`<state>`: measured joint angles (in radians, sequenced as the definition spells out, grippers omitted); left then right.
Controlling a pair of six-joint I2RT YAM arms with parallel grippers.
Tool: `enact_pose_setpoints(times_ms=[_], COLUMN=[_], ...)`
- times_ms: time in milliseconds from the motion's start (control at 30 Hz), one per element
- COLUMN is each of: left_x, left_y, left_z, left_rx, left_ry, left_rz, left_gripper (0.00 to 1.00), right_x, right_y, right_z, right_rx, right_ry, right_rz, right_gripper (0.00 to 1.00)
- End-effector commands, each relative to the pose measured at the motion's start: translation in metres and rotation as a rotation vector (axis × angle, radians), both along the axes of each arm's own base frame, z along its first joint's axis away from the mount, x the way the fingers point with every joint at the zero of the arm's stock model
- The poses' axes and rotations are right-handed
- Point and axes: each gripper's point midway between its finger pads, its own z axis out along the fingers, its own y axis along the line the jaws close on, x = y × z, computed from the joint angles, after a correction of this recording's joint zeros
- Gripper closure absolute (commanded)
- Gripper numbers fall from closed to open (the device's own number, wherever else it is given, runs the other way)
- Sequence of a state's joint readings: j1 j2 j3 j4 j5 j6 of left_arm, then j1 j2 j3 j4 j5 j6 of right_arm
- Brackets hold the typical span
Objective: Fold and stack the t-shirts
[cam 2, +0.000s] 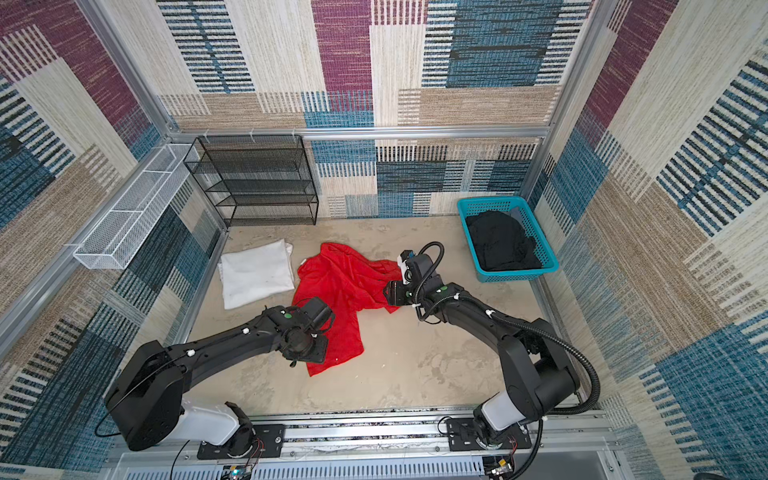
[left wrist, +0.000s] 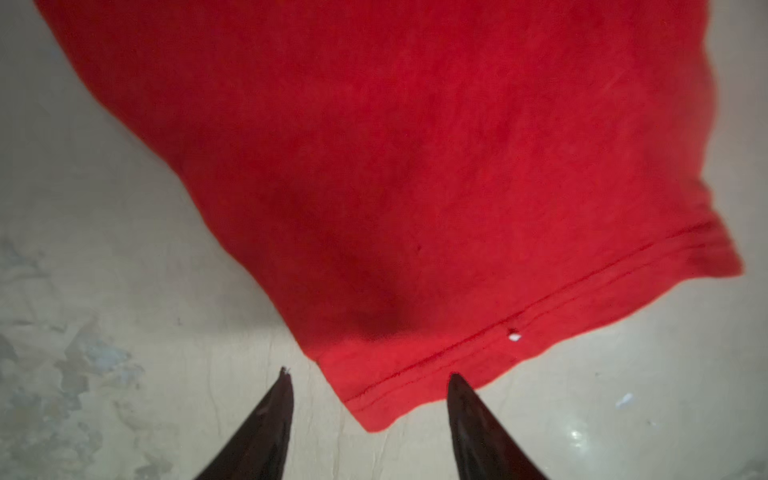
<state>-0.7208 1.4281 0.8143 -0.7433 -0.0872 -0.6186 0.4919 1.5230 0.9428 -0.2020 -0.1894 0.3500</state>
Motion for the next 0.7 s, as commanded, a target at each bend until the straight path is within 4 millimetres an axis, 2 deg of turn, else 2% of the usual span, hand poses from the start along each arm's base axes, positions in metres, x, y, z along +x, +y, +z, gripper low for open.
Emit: enact_pose_setpoints(times_ms=[0,167,233,333,400,500,600,667], left_x=[-0.007,-0.015,-0.017,-0.021,-0.023,-0.022,-0.018,-0.013], left_y=[-0.003,0.003,0.003,0.002,0.003,0.009,0.021,0.036], left_z=[-0.010,-0.025,-0.030,-0.035,-0.033,-0.017,0.016,0.047], left_rx=[-0.035,0.004,0.006,0.001,-0.001,0.002,0.029,0.062], left_ry=[0.020,0.063,0.076,0.101,0.101,0.067,-0.001,-0.083], left_rz=[0.088,0.101,0.100,0.096,0.101,0.110,0.124,0.151], left_gripper=[0.41,0.44,0.48,0.62,0.77,1.00,1.00,1.00], right_x=[-0.001,-0.005,-0.006,-0.005,-0.004,-0.003,-0.002,-0.001], right_y=[0.006,0.003,0.002,0.002,0.001,-0.003,-0.006,-0.006], right_z=[-0.001,0.000,0.001,0.002,0.004,0.006,0.003,-0.001], right_rx=[0.012,0.019,0.016,0.012,0.005,-0.006,-0.026,-0.039], right_ry=[0.003,0.003,-0.001,0.000,-0.007,-0.018,-0.019,-0.015], right_rz=[0.032,0.023,0.023,0.025,0.019,0.004,-0.003,0.000], right_gripper=[0.32,0.32,0.32,0.32,0.32,0.32,0.32,0.33])
